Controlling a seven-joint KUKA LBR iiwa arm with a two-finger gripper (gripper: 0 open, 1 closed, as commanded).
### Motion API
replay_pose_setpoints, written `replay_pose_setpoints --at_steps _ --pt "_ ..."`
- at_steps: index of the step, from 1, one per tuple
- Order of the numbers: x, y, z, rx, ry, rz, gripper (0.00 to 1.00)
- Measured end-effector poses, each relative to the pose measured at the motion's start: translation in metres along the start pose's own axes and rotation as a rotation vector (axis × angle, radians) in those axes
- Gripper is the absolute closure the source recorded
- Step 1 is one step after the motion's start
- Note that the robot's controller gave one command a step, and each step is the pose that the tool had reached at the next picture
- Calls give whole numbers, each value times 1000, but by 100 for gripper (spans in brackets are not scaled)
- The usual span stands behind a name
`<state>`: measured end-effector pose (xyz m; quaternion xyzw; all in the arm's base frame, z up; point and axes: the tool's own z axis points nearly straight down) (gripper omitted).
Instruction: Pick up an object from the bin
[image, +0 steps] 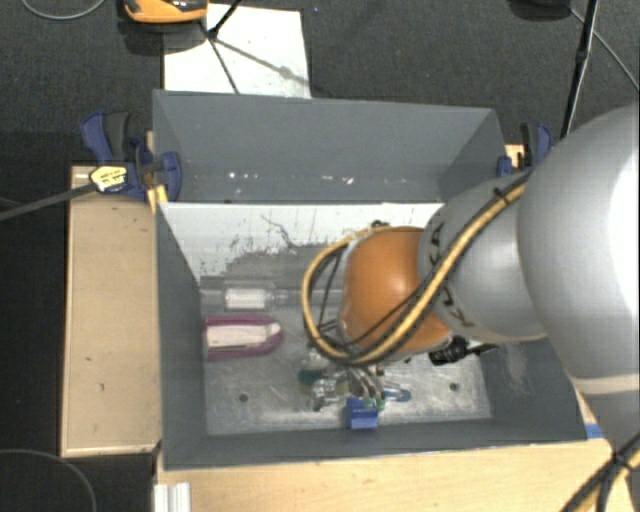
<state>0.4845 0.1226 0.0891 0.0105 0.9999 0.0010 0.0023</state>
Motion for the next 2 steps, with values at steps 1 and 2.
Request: replay_pose_setpoints --at_steps 1,2 --pt "-14 -5 -94 -1 -5 8 100" --pt "-18 -17 -151 0 -4 6 100"
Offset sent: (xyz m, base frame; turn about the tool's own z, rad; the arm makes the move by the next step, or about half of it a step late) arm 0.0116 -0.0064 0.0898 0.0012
